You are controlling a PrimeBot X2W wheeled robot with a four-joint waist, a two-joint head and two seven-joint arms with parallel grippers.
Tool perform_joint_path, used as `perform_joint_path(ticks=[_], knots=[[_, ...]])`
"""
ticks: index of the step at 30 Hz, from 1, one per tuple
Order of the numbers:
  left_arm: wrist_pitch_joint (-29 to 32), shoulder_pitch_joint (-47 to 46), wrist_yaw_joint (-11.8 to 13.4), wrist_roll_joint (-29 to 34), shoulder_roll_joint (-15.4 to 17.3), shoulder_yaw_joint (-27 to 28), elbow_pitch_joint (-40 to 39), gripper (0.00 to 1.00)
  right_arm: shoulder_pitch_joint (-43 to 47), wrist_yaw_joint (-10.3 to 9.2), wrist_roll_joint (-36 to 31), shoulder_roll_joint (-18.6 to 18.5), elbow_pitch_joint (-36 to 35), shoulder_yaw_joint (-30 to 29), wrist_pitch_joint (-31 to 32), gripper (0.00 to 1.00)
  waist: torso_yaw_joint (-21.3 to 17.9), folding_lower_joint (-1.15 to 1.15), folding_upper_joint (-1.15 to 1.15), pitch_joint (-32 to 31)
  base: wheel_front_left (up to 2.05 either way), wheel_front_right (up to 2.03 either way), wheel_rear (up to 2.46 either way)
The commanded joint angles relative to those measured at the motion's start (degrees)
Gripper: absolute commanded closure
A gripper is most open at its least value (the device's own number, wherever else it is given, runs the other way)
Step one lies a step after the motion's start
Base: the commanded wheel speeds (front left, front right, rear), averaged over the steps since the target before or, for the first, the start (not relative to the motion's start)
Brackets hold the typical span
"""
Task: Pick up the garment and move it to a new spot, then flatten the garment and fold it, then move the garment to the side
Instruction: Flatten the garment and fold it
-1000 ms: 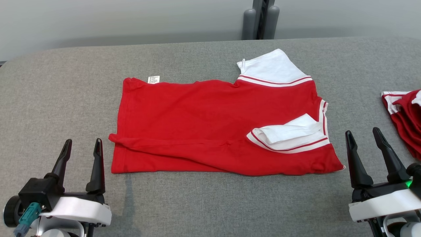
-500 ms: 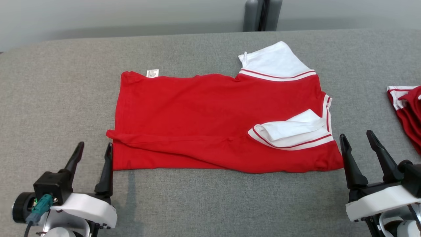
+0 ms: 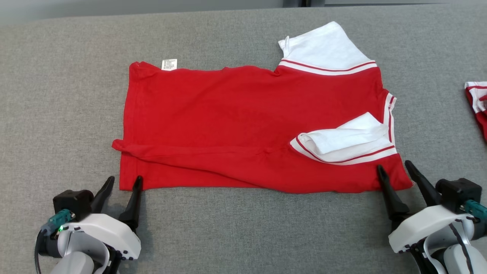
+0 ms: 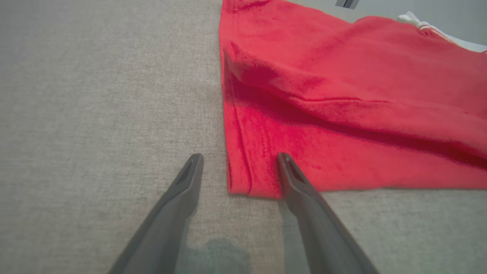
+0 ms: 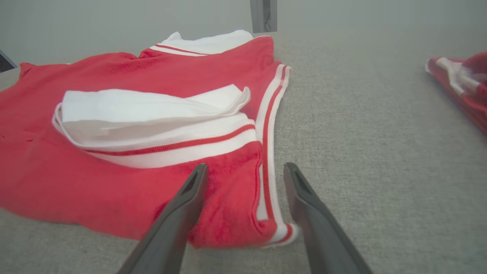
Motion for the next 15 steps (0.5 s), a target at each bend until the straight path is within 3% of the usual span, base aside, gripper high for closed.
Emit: perform_joint_path(ticks=[1,3,4,5,6,7,8,15], knots=[[0.4,-1.1,-0.5,-0.4,0.2,0.1,0.8,0.0,-0.8,0.02,0.5,-0.5,0.6,0.3,0.5,0.0,0.1,0.0,0.0,0.4,0.0,0.0,0.0],[1.3,-1.7,-1.5,-1.3,0.0,-0.1,2.6,0.0,-1.1,0.03,1.0,-0.7,1.2,1.0,0.9,0.0,0.0,0.0,0.0,0.8,0.0,0.0,0.0],[1.8,-1.8,-2.0,-1.6,-0.1,-0.3,3.5,0.15,-1.2,0.03,1.4,-0.7,1.6,1.5,1.3,0.0,-0.1,0.0,0.0,1.0,0.0,0.0,0.0],[2.4,-2.0,-2.6,-1.9,-0.1,-0.6,4.3,0.49,-1.4,0.03,1.8,-0.7,2.1,1.9,1.6,0.0,-0.1,0.0,0.0,1.1,0.0,0.0,0.0],[2.5,-2.3,-3.2,-2.2,-0.3,-0.8,4.8,0.99,-1.6,0.02,2.1,-0.7,2.5,2.0,1.9,0.53,-0.2,0.0,0.0,1.2,0.0,0.0,0.0],[2.7,-2.4,-3.6,-2.3,-0.4,-0.9,5.2,1.0,-1.7,0.03,2.4,-0.7,2.9,2.2,2.1,0.65,-0.2,0.0,0.0,1.3,0.0,0.0,0.0],[2.6,-2.3,-4.0,-2.5,-0.4,-1.0,5.4,1.0,-1.7,0.02,2.8,-0.7,3.0,2.3,2.1,1.0,-0.3,0.0,0.0,1.4,0.0,0.0,0.0],[2.0,-0.1,-4.3,-3.5,2.2,0.5,2.1,1.0,-0.8,0.0,5.3,-1.1,0.1,0.4,1.4,1.0,-0.3,0.0,0.0,1.0,0.0,0.0,0.0]])
